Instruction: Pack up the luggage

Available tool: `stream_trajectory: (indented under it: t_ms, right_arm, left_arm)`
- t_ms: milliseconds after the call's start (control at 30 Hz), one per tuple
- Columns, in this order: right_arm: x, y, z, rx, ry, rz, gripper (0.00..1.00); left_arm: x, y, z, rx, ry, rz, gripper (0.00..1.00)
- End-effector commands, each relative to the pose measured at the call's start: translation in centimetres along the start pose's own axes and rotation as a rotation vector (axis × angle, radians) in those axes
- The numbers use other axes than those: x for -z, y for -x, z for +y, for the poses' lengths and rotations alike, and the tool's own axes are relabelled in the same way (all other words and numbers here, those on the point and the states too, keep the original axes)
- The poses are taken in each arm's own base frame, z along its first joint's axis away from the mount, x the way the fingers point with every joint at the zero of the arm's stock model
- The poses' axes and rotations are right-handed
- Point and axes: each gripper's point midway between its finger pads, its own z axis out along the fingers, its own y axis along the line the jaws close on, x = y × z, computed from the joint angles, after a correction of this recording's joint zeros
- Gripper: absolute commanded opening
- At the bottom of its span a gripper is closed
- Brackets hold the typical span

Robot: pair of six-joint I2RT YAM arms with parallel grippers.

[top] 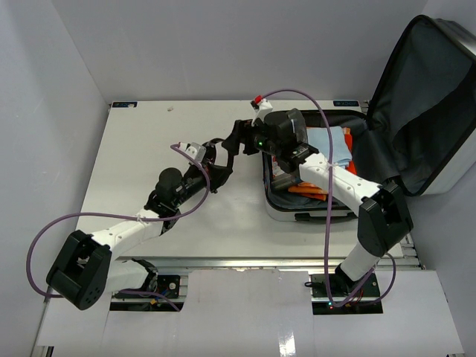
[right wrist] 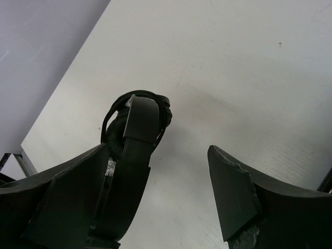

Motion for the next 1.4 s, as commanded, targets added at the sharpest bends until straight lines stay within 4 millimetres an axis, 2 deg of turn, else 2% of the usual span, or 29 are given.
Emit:
stream_trajectory:
  t_ms: [0, 133, 233, 433, 533, 567, 600, 633, 733, 767, 800, 900, 933, 1167, 1267, 1333, 1367]
  right_arm:
    - [-0.8, 1.8, 2.2, 0.037, 0.025, -0.041, 0.83]
    - [-1.6, 0.0, 2.2, 0.039, 0.022, 0.012, 0.82]
    - [-1.8, -1.2, 2.5, 0.044, 0.027, 0.051, 0.76]
    - [-1.4, -2.1, 1.7, 0.043, -0.026, 0.087, 0.41]
    - [-1.2, -1.6, 1.7, 0.057, -0.031, 0.074, 0.17]
    - [-1.1, -1.3, 1.8, 0.065, -0.029, 0.067, 0.12]
    - [-1.0, -0.8, 2.1, 0.077, -0.022, 0.057, 0.09]
    - [-0.8, -0.2, 2.4, 0.090, -0.012, 0.046, 0.08]
    - [0.0, 1.7, 3.1, 0.125, -0.003, 0.006, 0.08]
    - [0.3, 2.4, 3.2, 0.135, -0.012, -0.005, 0.08]
    - [0.6, 3.0, 3.2, 0.146, -0.025, -0.014, 0.08]
    - [2.1, 5.0, 2.7, 0.193, -0.084, -0.048, 0.08]
    - [2.6, 5.7, 2.2, 0.201, -0.119, -0.063, 0.08]
    - [10.2, 11.0, 1.5, 0.240, -0.240, -0.165, 0.08]
    - [15.7, 13.3, 0.5, 0.231, -0.355, -0.254, 0.08]
    - [19.8, 14.1, -2.2, 0.191, -0.530, -0.305, 0.08]
    - [21.6, 14.5, -2.6, 0.164, -0.564, -0.334, 0.08]
  left_arm:
    - [-0.1, 2.4, -1.8, -0.080, -0.070, -0.074, 0.00]
    - [-0.2, 2.3, -1.8, -0.089, -0.063, -0.071, 0.00]
    - [-0.2, 2.4, -1.7, -0.098, -0.052, -0.074, 0.00]
    - [-0.2, 2.7, -2.0, -0.102, -0.059, -0.067, 0.00]
    - [0.0, 2.8, -2.7, -0.110, -0.092, -0.059, 0.00]
    - [0.0, 2.6, -2.9, -0.104, -0.099, -0.045, 0.00]
    - [-0.1, 2.5, -3.0, -0.095, -0.105, -0.023, 0.07]
    - [-0.2, 2.6, -3.2, -0.083, -0.106, -0.004, 0.20]
    - [-0.3, 3.4, -3.7, -0.061, -0.107, 0.020, 0.77]
    - [-0.2, 3.8, -3.8, -0.060, -0.105, 0.016, 0.89]
    - [0.1, 4.3, -4.0, -0.060, -0.101, 0.005, 0.96]
    - [1.1, 5.4, -4.4, -0.028, -0.082, -0.007, 0.98]
    - [1.6, 6.1, -4.8, -0.019, -0.081, -0.019, 0.98]
    - [3.8, 6.7, -4.8, 0.148, 0.024, 0.018, 0.98]
    - [4.8, 5.4, -3.6, 0.195, 0.111, 0.046, 0.98]
    - [5.4, 4.5, -2.2, 0.216, 0.187, 0.050, 0.98]
    - [5.5, 3.9, -1.6, 0.227, 0.215, 0.055, 0.98]
